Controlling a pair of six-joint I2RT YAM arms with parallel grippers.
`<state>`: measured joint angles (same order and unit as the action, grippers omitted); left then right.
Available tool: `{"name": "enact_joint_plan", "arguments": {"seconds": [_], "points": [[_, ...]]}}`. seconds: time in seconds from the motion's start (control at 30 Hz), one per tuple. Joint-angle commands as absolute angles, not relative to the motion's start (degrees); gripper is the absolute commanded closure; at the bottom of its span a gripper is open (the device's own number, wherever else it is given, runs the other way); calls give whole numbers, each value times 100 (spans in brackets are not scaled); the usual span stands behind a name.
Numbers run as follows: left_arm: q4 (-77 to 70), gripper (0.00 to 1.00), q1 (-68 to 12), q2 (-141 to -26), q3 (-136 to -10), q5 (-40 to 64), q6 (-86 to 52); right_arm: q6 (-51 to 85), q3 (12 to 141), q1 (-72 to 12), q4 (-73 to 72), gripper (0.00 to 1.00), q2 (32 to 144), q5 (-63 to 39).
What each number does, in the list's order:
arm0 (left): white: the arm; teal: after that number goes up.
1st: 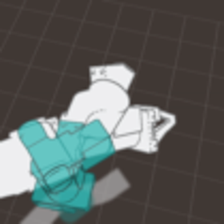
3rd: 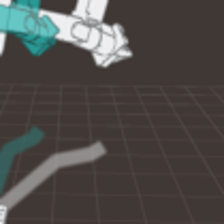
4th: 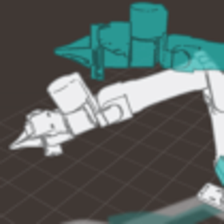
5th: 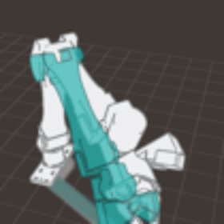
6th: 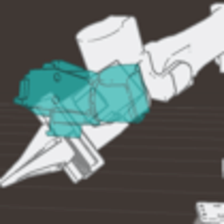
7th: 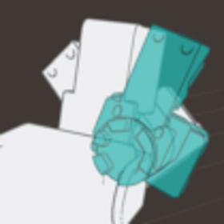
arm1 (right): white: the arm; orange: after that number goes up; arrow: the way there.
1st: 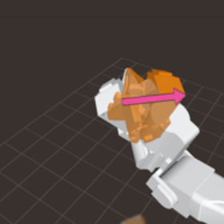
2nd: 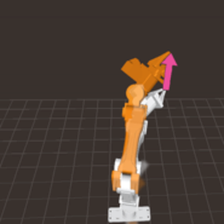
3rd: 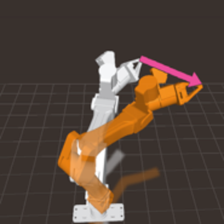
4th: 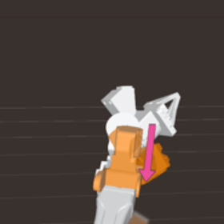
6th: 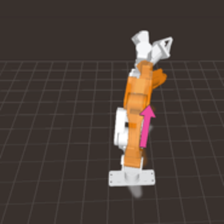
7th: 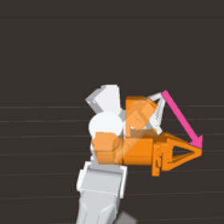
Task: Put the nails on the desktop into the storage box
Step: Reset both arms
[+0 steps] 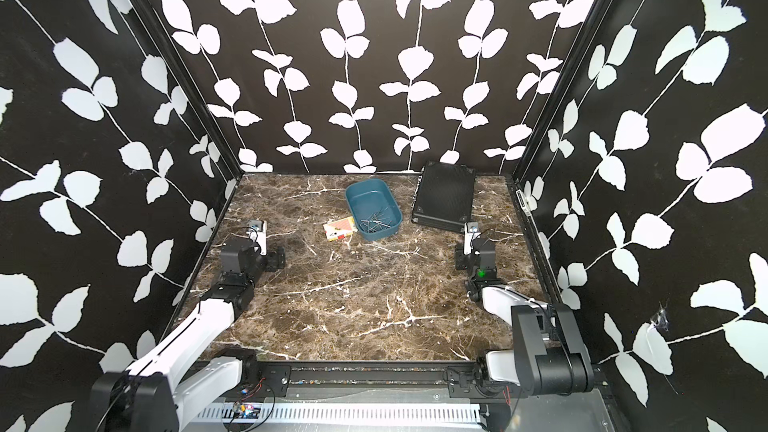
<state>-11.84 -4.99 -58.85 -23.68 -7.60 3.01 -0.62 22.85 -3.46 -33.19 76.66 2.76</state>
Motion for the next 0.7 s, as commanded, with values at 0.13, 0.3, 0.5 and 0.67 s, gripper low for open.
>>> {"name": "enact_joint_plan", "arguments": {"seconds": [0.13,0.3,0.5,0.67], "points": [[-2958,7,202,-6463,-1920,-292,390,-53,2114,-148,-4118,45,7670,145],[-3747,8,413,-7145,-1875,-56,326,-91,2125,-149,-4072,45,7643,-13],[-4333,13,387,-7830,-2187,510,50,-90,2102,-151,-3794,45,7469,-96],[-5638,12,207,-8367,-1764,335,302,-202,2081,-128,-3562,45,7356,-179]]}}
